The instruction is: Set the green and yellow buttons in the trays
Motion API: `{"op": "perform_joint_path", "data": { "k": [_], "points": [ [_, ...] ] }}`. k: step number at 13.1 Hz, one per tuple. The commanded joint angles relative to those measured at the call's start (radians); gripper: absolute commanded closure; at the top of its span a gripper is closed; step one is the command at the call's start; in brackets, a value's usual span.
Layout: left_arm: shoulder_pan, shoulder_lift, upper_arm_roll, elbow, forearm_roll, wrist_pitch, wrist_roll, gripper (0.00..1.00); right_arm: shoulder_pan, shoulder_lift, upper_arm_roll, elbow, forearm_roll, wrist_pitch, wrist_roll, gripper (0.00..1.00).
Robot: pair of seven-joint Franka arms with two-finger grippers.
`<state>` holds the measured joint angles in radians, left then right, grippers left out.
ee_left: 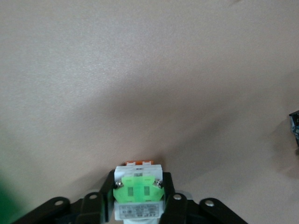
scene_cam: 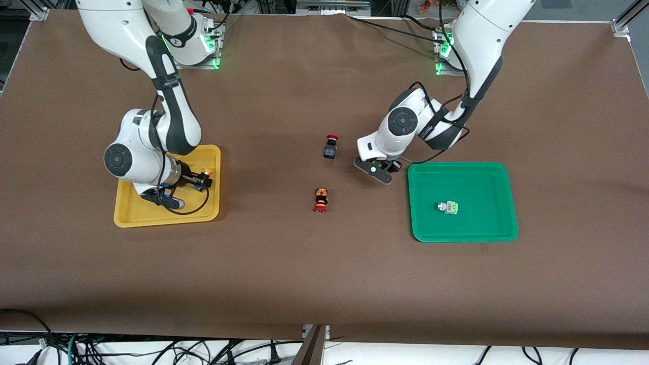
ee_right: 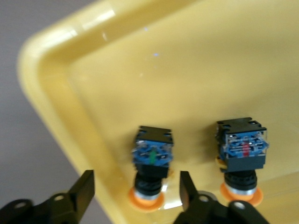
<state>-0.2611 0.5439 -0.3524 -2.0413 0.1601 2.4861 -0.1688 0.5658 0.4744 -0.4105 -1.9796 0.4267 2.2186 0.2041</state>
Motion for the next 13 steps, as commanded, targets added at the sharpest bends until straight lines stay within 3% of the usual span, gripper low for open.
{"op": "perform_joint_path", "data": {
  "k": [1, 3, 5, 7, 9, 11, 12, 13],
  "points": [
    [0.017, -0.114, -0.002, 0.032, 0.012, -0.184, 0.008, 0.93, 0.011, -0.112, 0.004, 0.011, -0.003, -0.074, 0.060, 0.01],
    [0.052, -0.151, 0.000, 0.149, 0.004, -0.432, 0.011, 0.90, 0.016, -0.212, 0.009, 0.015, -0.041, -0.099, 0.084, 0.01],
    [0.126, -0.137, 0.006, 0.234, 0.018, -0.593, 0.028, 0.90, 0.022, -0.316, 0.016, 0.015, -0.167, -0.164, 0.110, 0.01],
    [0.242, -0.093, 0.013, 0.236, 0.059, -0.583, 0.104, 0.91, 0.022, -0.426, 0.018, 0.016, -0.290, -0.267, 0.118, 0.01],
    [0.362, -0.053, 0.012, 0.236, 0.194, -0.529, 0.185, 0.91, 0.022, -0.508, 0.018, 0.033, -0.339, -0.339, 0.110, 0.01],
    [0.455, -0.009, 0.012, 0.230, 0.210, -0.437, 0.251, 0.88, 0.017, -0.510, 0.016, 0.140, -0.352, -0.436, 0.101, 0.01],
    [0.480, 0.016, 0.010, 0.228, 0.210, -0.396, 0.262, 0.76, 0.008, -0.488, 0.018, 0.200, -0.352, -0.486, 0.097, 0.01],
    [0.485, 0.021, 0.010, 0.228, 0.207, -0.386, 0.259, 0.09, -0.022, -0.465, 0.033, 0.250, -0.349, -0.523, 0.080, 0.01]
  ]
}}
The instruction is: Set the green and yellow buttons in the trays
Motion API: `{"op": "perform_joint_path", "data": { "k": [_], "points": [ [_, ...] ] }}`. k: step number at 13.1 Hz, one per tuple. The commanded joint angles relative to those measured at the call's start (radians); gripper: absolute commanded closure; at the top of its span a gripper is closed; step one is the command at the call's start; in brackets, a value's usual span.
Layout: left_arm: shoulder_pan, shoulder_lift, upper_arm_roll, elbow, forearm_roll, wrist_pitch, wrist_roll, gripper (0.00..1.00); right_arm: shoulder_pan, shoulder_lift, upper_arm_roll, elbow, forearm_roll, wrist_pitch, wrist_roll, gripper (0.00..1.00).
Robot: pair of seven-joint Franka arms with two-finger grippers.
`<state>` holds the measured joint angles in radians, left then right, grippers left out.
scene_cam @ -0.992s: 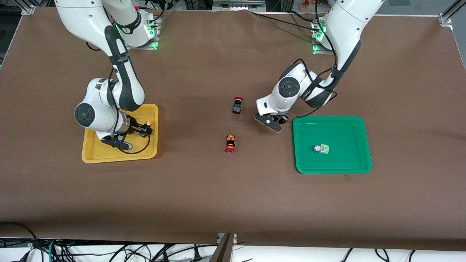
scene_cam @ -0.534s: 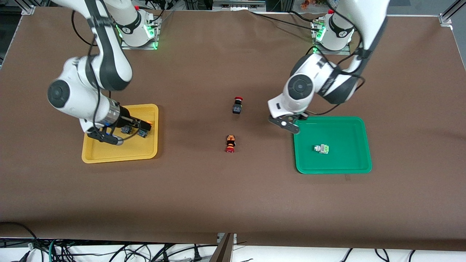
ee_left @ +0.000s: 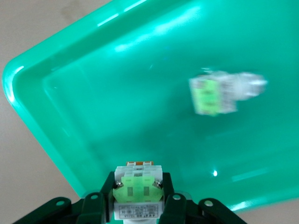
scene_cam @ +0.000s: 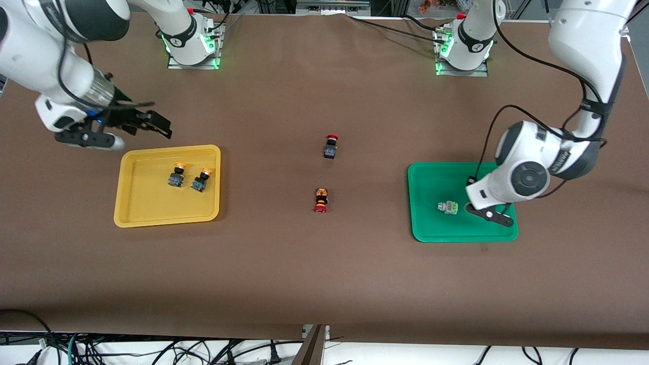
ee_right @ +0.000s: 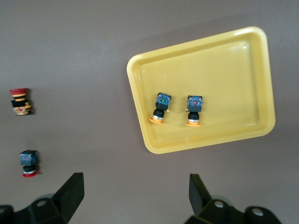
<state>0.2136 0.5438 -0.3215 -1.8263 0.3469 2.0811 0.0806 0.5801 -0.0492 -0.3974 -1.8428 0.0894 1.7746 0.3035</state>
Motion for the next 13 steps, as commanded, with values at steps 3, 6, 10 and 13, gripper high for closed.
{"op": "perform_joint_path", "data": {
  "k": [3, 6, 10, 13],
  "points": [
    [0.015, -0.057, -0.024, 0.035, 0.007, -0.012, 0.008, 0.00, -0.366, 0.077, 0.312, 0.181, -0.010, -0.119, -0.081, 0.01],
    [0.012, -0.160, -0.031, 0.181, 0.006, -0.171, 0.002, 0.00, -0.418, 0.075, 0.361, 0.181, -0.010, -0.119, -0.081, 0.01],
    [0.006, -0.200, -0.019, 0.468, -0.128, -0.517, 0.007, 0.00, -0.411, 0.075, 0.362, 0.183, -0.010, -0.118, -0.081, 0.01],
    [-0.139, -0.390, 0.187, 0.347, -0.253, -0.504, -0.011, 0.00, -0.411, 0.075, 0.361, 0.183, -0.010, -0.119, -0.083, 0.01]
  ]
}}
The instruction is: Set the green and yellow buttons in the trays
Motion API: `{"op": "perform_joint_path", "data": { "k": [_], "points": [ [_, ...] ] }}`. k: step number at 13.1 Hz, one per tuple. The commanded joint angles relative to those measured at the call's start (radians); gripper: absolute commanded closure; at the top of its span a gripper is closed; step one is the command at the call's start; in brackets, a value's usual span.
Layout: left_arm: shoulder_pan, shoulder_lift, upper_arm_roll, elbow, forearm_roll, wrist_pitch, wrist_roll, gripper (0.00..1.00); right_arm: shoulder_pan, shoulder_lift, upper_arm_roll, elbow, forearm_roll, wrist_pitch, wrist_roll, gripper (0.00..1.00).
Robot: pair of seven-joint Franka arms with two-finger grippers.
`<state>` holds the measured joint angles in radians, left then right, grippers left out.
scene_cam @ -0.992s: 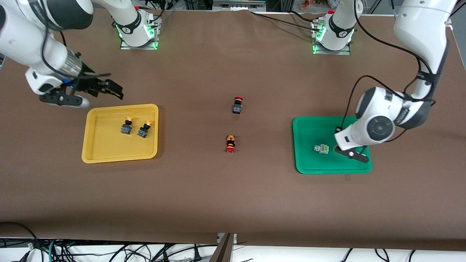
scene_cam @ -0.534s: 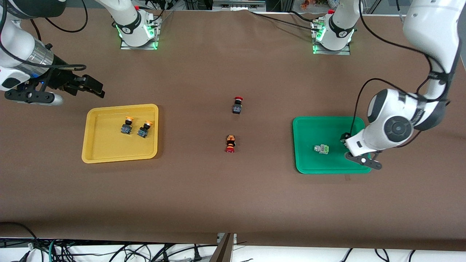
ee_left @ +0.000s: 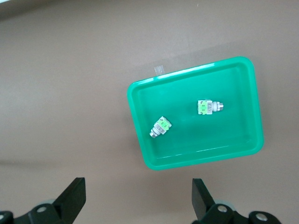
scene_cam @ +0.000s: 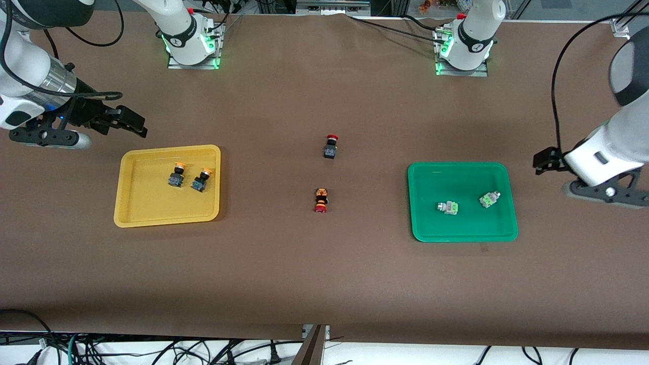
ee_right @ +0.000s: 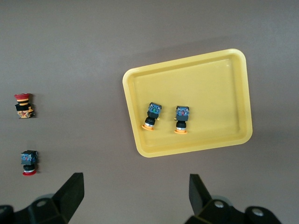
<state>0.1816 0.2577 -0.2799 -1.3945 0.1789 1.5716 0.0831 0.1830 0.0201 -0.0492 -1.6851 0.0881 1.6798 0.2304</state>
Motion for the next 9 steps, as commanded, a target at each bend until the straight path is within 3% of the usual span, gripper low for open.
{"op": "perform_joint_path", "data": {
  "k": [1, 3, 4, 9],
  "points": [
    [-0.134, -0.165, 0.209, -0.163, -0.160, 0.051, -0.037, 0.00, -0.014, 0.006, 0.014, 0.025, -0.008, -0.025, -0.010, 0.01],
    [-0.168, -0.326, 0.244, -0.399, -0.170, 0.205, -0.040, 0.00, -0.014, 0.006, 0.012, 0.025, -0.008, -0.026, -0.011, 0.01],
    [-0.169, -0.345, 0.248, -0.444, -0.168, 0.240, -0.034, 0.00, -0.014, 0.006, 0.014, 0.025, -0.008, -0.028, -0.010, 0.01],
    [-0.160, -0.298, 0.243, -0.367, -0.168, 0.139, -0.037, 0.00, -0.014, 0.006, 0.014, 0.031, -0.008, -0.038, -0.010, 0.01]
  ]
}}
